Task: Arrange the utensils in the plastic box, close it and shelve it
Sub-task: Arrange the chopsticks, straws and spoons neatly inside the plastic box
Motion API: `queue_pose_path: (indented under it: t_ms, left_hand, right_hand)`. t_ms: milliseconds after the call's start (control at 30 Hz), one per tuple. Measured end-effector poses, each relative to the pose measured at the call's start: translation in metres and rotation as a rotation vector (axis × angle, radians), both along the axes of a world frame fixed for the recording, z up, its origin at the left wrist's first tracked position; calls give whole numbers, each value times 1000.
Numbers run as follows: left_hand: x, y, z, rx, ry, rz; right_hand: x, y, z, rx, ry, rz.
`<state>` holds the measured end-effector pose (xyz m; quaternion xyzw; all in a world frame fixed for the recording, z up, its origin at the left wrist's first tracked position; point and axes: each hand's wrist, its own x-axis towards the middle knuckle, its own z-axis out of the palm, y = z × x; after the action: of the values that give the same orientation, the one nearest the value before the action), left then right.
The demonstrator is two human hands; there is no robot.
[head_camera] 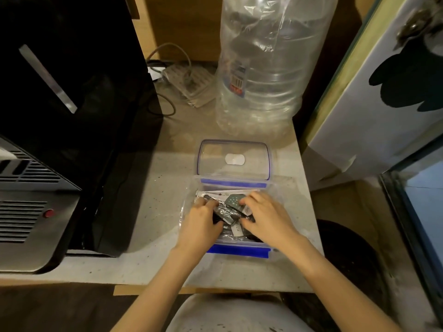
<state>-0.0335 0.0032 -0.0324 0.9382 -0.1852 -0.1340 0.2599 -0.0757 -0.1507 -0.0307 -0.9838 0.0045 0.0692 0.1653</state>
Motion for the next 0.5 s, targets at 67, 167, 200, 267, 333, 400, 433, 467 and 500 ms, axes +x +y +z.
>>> queue_pose_path:
  t_ms: [67,167,200,267,333,400,433,467,500]
  left_hand:
    - [-4,0,0,2,2,-2]
    - [-7,0,1,10,-1,-10]
    - [-8,0,0,8,-3,-12]
    - [-10,0,0,14,-8,-22]
    - [-11,-1,-1,23,-25,-36]
    - [-10,-1,0,27,-55,-60]
    - [-8,-1,0,45,-88,-89]
    - [-5,-1,-1,64,-137,-127]
    - [-2,-1,-1,83,-185,-174]
  right_hand:
    - [-2,-2,1,3,-2,17]
    - [-7,-5,1,-10,-19,36]
    - [-9,-6,1,-14,-25,37]
    - [-12,-8,1,-14,-33,37]
    - [-13,-10,2,-11,-34,35]
    - [-12,-12,3,-7,-30,33]
    - [-12,-12,3,-12,-27,36]
    - [-12,-12,4,-27,-22,44]
    - [-12,-12,4,-52,-20,61]
